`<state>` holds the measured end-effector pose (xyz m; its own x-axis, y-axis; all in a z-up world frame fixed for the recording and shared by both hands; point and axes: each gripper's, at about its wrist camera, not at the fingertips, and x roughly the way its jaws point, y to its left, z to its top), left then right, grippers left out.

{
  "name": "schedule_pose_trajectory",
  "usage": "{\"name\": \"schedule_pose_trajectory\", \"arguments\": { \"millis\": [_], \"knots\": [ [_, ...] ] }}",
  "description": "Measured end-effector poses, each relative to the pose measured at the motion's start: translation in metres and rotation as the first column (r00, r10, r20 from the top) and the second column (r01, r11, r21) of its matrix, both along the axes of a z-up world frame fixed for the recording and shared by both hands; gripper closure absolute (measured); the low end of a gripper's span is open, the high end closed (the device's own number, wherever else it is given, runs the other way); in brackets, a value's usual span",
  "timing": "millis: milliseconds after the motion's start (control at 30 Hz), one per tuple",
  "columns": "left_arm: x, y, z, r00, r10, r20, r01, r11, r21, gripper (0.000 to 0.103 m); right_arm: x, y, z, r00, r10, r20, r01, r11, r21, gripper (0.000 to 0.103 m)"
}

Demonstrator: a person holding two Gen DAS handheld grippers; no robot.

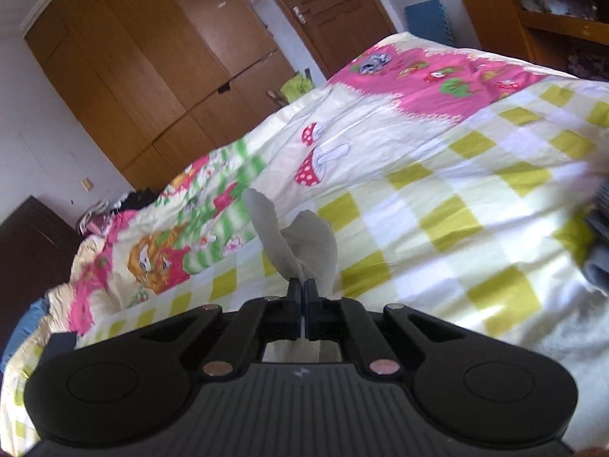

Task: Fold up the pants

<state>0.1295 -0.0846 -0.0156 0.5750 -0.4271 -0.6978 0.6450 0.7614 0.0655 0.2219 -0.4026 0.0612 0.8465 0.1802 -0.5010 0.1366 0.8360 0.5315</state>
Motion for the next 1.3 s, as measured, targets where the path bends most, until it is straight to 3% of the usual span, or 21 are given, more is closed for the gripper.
{"name": "schedule_pose_trajectory", "arguments": {
  "millis": [167,300,433,567,633,667,767,900,1067,1133,1233,1300],
  "knots": [
    [-0.016,-0.032,-0.005,0.995,-0.095,0.005,0.094,0.994,0.055,0.062,-0.090,-0.052,-0.022,0.987,-0.160,0.026,0.157,0.984,0.090,0.102],
    [-0.025,-0.053,-0.011,0.989,-0.144,0.014,0.141,0.983,0.115,0.062,-0.122,-0.078,-0.064,0.972,-0.229,-0.057,0.235,0.960,0.152,0.101],
    [-0.027,-0.067,-0.012,0.986,-0.162,0.027,0.156,0.974,0.164,0.062,-0.130,-0.098,-0.097,0.959,-0.264,-0.098,0.280,0.929,0.242,0.095],
    [-0.027,-0.073,-0.012,0.986,-0.164,0.024,0.156,0.968,0.194,0.062,-0.127,-0.113,-0.107,0.950,-0.294,-0.101,0.311,0.901,0.303,0.089],
    [-0.027,-0.076,-0.013,0.986,-0.163,0.025,0.154,0.966,0.208,0.062,-0.126,-0.122,-0.110,0.950,-0.301,-0.089,0.313,0.889,0.335,0.091],
    [-0.027,-0.078,-0.013,0.986,-0.163,0.026,0.154,0.965,0.214,0.062,-0.124,-0.125,-0.109,0.951,-0.298,-0.087,0.310,0.889,0.338,0.097],
    [-0.028,-0.083,-0.012,0.985,-0.169,0.034,0.156,0.960,0.231,0.062,-0.130,-0.130,-0.092,0.954,-0.300,-0.014,0.289,0.902,0.320,0.100],
    [-0.035,-0.087,-0.009,0.982,-0.186,0.040,0.172,0.959,0.226,0.062,-0.154,-0.134,-0.073,0.934,-0.346,0.086,0.307,0.904,0.296,0.101],
    [-0.041,-0.091,-0.015,0.977,-0.206,0.060,0.185,0.950,0.250,0.062,-0.150,-0.141,-0.108,0.946,-0.319,-0.057,0.321,0.893,0.315,0.096],
    [-0.038,-0.090,-0.014,0.978,-0.200,0.051,0.182,0.953,0.241,0.062,-0.147,-0.141,-0.114,0.941,-0.335,-0.056,0.335,0.889,0.313,0.095],
    [-0.037,-0.090,-0.014,0.979,-0.200,0.046,0.184,0.954,0.238,0.061,-0.140,-0.148,-0.121,0.934,-0.351,-0.069,0.350,0.855,0.383,0.079],
    [-0.037,-0.090,-0.014,0.978,-0.205,0.049,0.187,0.952,0.241,0.061,-0.135,-0.151,-0.123,0.935,-0.344,-0.089,0.350,0.849,0.395,0.077]
  ]
}}
